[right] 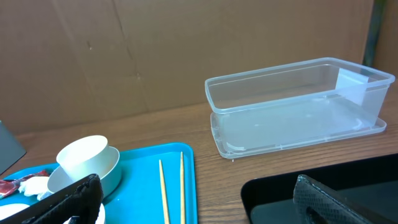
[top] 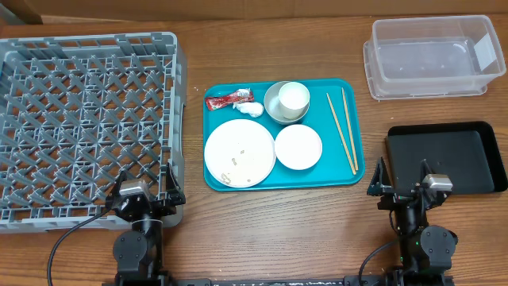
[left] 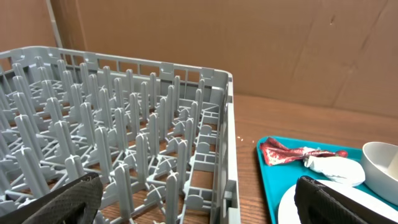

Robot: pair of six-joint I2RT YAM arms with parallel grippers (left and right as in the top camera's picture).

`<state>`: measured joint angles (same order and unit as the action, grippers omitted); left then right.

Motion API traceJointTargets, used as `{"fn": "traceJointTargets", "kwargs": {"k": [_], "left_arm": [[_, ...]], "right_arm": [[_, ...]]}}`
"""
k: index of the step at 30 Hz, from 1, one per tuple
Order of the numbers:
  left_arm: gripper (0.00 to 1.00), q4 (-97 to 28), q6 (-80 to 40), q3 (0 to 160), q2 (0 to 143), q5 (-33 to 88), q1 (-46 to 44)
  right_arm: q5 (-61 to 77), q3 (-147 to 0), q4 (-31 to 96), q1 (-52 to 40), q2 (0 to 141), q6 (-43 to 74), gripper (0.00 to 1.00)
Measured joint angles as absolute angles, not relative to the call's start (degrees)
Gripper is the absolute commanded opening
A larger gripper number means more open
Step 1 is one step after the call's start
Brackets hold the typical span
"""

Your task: Sort waste into correct bins and load items into the dishwasher

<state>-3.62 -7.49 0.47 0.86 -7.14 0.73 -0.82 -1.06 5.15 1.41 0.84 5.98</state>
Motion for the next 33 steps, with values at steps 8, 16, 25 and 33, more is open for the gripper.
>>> {"fn": "traceJointTargets", "kwargs": {"k": [8, 16, 25, 33], "left_arm": [[1.0, -1.7, -29.9, 0.5, 0.9, 12.3, 0.7], [1.0, 1.3, -66.3, 0.4, 0.9, 34.5, 0.7], [1.0, 25.1, -77.1, 5.1, 0.7, 33.5, 0.7], [1.0, -16.8, -54.1, 39.0, 17.1, 30.0, 0.7]], "right_arm": [[-0.8, -1.1, 5.2, 1.4, 0.8, 6.0, 1.0], [-0.8, -1.1, 5.1, 1.4, 0.8, 6.0, 1.0], [-0.8, -1.1, 5.2, 1.4, 0.8, 6.0, 1.0], [-0.8, -1.1, 5.2, 1.4, 0.8, 6.0, 1.0]]}}
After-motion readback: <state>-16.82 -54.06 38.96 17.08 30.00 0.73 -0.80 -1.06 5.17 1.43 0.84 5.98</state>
